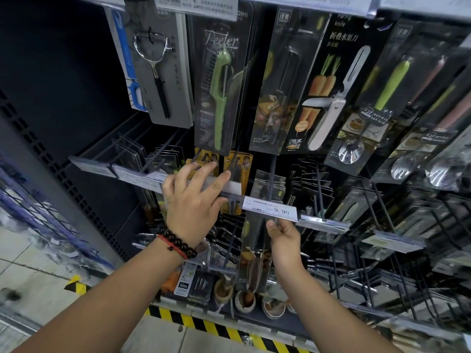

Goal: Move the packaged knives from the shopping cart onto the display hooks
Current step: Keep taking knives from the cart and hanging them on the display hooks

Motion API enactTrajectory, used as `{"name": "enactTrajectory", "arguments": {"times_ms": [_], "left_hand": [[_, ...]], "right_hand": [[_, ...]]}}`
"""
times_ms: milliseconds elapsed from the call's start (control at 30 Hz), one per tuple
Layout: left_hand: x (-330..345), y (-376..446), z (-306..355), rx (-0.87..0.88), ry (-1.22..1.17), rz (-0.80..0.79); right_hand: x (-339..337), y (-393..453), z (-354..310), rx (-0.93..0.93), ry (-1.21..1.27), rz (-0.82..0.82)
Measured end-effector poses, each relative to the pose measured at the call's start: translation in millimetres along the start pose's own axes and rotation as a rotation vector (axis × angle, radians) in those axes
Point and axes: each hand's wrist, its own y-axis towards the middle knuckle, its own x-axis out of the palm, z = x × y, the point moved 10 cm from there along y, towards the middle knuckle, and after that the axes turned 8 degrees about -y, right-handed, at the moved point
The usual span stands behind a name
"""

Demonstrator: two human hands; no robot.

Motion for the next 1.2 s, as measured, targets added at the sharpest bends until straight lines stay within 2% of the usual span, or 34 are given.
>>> {"name": "enactTrajectory", "arguments": {"times_ms": [300, 1200], "left_hand": [[1, 2, 1, 0.005, 0.006, 0.003], [1, -1, 1, 0.046, 0.024, 0.030]], "right_hand": [[-7, 4, 1, 0.006, 0.032, 0.063], [-3, 8, 4, -0.020, -0.048, 0.059]]}}
